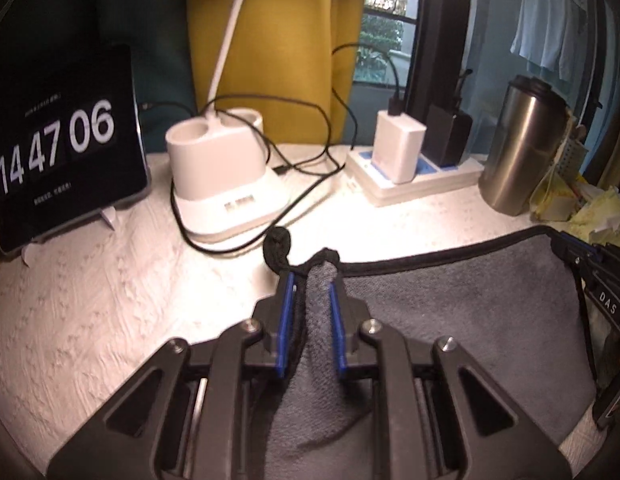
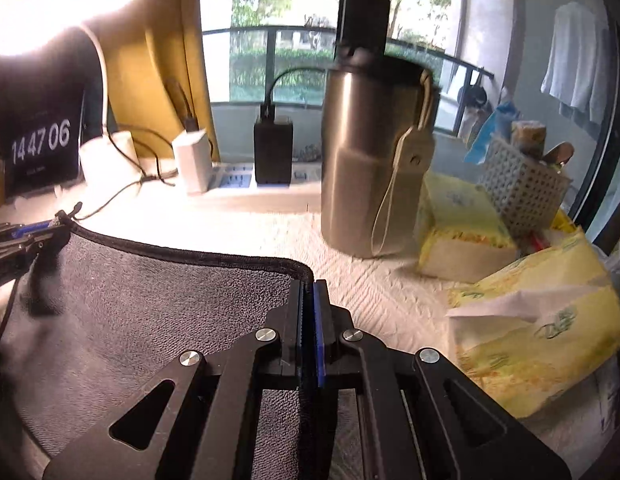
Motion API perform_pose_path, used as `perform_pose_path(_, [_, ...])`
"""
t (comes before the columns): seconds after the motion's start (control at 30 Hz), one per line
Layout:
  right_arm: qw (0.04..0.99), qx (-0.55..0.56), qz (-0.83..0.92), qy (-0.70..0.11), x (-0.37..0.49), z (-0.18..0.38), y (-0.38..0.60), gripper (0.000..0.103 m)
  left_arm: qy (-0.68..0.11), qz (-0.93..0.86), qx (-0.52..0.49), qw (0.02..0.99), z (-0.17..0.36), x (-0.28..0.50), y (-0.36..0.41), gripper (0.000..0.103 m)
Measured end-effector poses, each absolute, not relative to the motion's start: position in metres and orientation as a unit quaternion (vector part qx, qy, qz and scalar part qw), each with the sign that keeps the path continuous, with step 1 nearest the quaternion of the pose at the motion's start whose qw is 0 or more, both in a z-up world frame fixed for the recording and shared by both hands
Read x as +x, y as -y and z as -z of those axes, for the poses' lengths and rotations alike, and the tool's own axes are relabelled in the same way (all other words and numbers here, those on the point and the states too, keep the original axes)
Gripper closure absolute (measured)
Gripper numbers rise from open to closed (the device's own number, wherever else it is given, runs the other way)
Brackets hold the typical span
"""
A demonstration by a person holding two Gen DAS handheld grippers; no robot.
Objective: Fold towel
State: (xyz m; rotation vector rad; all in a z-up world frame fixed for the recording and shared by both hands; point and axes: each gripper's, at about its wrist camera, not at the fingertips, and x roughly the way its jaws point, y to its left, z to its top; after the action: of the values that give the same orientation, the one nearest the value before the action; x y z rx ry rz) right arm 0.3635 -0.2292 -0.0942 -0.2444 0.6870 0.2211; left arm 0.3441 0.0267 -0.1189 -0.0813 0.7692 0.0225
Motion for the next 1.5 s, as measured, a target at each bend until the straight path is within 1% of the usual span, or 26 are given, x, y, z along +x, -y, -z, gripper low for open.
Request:
perform_pose_path(0.27, [0.913, -0.126, -0.097, -0.376, 0.376, 0.107, 0.227, 0.098, -0.415, -0.010, -0.048, 0.909, 0.135, 0.353, -0.028, 0.083])
perform_pose_path(0.5, [0.894, -0.130, -0.089, -0.419, 0.388, 0.120, 0.225, 0.098, -0.431, -0.012, -0.041, 0.902, 0.139, 0.361, -0.024, 0.082])
perform_pose_path(0.67, [0.895, -0.141, -0.082, -0.416, 0.385, 0.121, 0.221, 0.097, -0.433, -0.014, -0.038, 0.901, 0.136, 0.360, -0.023, 0.081])
perform_pose_path(0.8, [0.896, -0.140, -0.080, -0.413, 0.383, 0.120, 0.222, 0.093, -0.428, -0.014, -0.035, 0.903, 0.132, 0.360, -0.023, 0.078])
perform_pose_path(0.83, [0.897, -0.139, -0.079, -0.412, 0.383, 0.120, 0.223, 0.091, -0.425, -0.015, -0.035, 0.905, 0.130, 0.360, -0.024, 0.077])
perform_pose_path(0.9, [0.898, -0.136, -0.075, -0.411, 0.380, 0.118, 0.226, 0.082, -0.419, -0.021, -0.035, 0.907, 0.126, 0.360, -0.024, 0.072])
perform_pose_path(0.93, [0.898, -0.134, -0.074, -0.411, 0.380, 0.117, 0.227, 0.079, -0.418, -0.022, -0.035, 0.908, 0.124, 0.359, -0.025, 0.070])
perform_pose_path(1.0, [0.899, -0.130, -0.075, -0.411, 0.379, 0.114, 0.229, 0.070, -0.414, -0.023, -0.036, 0.909, 0.120, 0.357, -0.026, 0.067])
perform_pose_path(1.03, [0.900, -0.129, -0.076, -0.409, 0.378, 0.111, 0.229, 0.069, -0.413, -0.024, -0.037, 0.910, 0.119, 0.355, -0.027, 0.061])
perform_pose_path(1.07, [0.901, -0.129, -0.077, -0.408, 0.377, 0.108, 0.229, 0.067, -0.412, -0.024, -0.038, 0.910, 0.118, 0.355, -0.027, 0.049])
perform_pose_path(1.1, [0.902, -0.129, -0.077, -0.404, 0.375, 0.105, 0.229, 0.066, -0.410, -0.023, -0.041, 0.911, 0.116, 0.353, -0.027, 0.043])
perform_pose_path(1.13, [0.903, -0.129, -0.077, -0.402, 0.375, 0.102, 0.229, 0.066, -0.407, -0.024, -0.043, 0.912, 0.113, 0.351, -0.028, 0.034])
perform_pose_path(1.17, [0.904, -0.129, -0.078, -0.400, 0.373, 0.100, 0.229, 0.066, -0.404, -0.023, -0.044, 0.913, 0.111, 0.349, -0.027, 0.031])
perform_pose_path(1.5, [0.912, -0.127, -0.079, -0.383, 0.358, 0.078, 0.222, 0.065, -0.388, -0.023, -0.050, 0.920, 0.093, 0.330, -0.029, 0.030])
